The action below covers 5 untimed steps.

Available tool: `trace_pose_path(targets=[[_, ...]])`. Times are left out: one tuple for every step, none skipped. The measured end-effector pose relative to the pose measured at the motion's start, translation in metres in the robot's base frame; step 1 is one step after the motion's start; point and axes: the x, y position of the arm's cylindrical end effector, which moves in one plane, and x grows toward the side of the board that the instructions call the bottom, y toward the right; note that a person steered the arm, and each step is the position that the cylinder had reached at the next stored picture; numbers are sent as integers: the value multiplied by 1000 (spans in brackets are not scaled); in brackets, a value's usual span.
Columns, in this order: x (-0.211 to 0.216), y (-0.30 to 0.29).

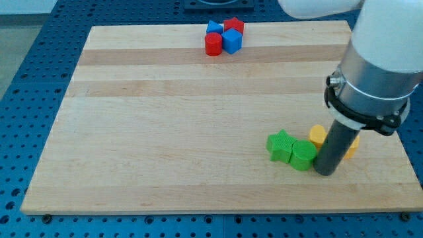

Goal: Separate the red star and red circle from the green star and green circle

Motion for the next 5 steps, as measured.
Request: trace_pose_path(targets=[[0,-9],[-4,-21],[-11,-33],[-24,-44],[-34,-55]])
